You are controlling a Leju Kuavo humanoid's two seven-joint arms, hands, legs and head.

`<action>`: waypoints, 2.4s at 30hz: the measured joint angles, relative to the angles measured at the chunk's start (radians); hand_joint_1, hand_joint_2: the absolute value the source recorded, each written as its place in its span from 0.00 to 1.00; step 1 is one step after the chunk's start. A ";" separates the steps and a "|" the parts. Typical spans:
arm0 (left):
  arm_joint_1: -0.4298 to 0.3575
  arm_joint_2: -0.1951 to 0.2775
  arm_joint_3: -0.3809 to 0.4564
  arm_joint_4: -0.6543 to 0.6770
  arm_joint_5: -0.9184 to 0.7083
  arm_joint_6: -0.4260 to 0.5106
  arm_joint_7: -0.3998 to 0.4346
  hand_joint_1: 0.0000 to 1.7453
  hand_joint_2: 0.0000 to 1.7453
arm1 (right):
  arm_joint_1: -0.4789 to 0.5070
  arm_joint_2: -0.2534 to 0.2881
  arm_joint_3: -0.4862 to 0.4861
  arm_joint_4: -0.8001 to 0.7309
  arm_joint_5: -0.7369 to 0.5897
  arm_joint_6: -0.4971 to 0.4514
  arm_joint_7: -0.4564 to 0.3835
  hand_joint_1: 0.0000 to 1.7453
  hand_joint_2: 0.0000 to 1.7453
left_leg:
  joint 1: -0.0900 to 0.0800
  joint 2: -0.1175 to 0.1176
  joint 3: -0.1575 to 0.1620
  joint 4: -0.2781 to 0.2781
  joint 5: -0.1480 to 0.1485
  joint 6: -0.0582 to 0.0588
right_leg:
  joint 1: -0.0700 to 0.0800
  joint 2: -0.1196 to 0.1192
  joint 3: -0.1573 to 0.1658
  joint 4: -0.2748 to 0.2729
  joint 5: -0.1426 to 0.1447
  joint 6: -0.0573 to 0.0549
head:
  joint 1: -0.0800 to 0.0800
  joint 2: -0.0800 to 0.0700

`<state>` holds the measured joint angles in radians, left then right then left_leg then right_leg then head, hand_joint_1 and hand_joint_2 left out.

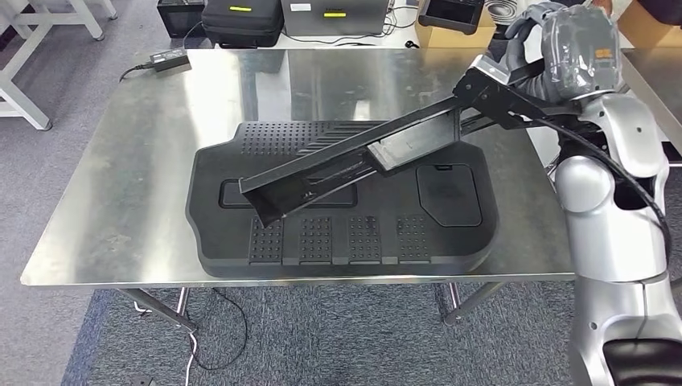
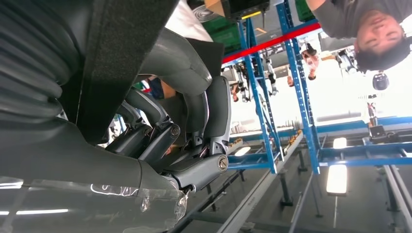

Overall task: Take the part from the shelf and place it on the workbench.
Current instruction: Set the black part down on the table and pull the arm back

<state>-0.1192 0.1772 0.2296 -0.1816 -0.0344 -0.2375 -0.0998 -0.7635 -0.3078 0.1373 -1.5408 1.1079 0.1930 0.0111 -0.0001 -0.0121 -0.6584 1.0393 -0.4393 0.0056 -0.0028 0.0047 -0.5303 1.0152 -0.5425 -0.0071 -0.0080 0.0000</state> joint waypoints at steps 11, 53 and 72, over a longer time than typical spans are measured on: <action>0.002 0.000 0.002 0.000 0.001 0.010 0.001 0.00 1.00 | 0.000 0.015 0.000 0.002 -0.002 -0.001 -0.010 1.00 1.00 | -0.001 0.000 0.007 0.000 -0.004 0.005 | 0.000 -0.001 0.012 -0.013 -0.003 0.010 | 0.012 0.000; -0.094 0.016 0.002 -0.001 -0.064 -0.031 0.002 0.00 1.00 | -0.409 0.418 0.077 0.928 -0.003 -0.489 -0.051 1.00 1.00 | 0.001 0.001 0.019 -0.012 0.000 0.001 | 0.002 0.000 0.017 -0.013 -0.003 0.010 | 0.014 0.000; -0.089 0.025 0.002 -0.001 -0.067 -0.035 0.001 0.00 1.00 | -0.401 0.494 0.207 0.995 0.213 -0.478 -0.030 1.00 1.00 | 0.001 0.001 0.019 -0.013 0.000 0.001 | 0.002 0.000 0.017 -0.013 -0.003 0.010 | 0.018 0.000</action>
<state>-0.2086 0.2021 0.2316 -0.1827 -0.1011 -0.2724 -0.0988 -1.1645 0.1861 0.3442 -0.5453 1.3211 -0.2848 -0.0192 0.0006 -0.0109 -0.6397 1.0265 -0.4396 0.0064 -0.0011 0.0046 -0.5135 1.0022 -0.5454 0.0031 0.0100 0.0000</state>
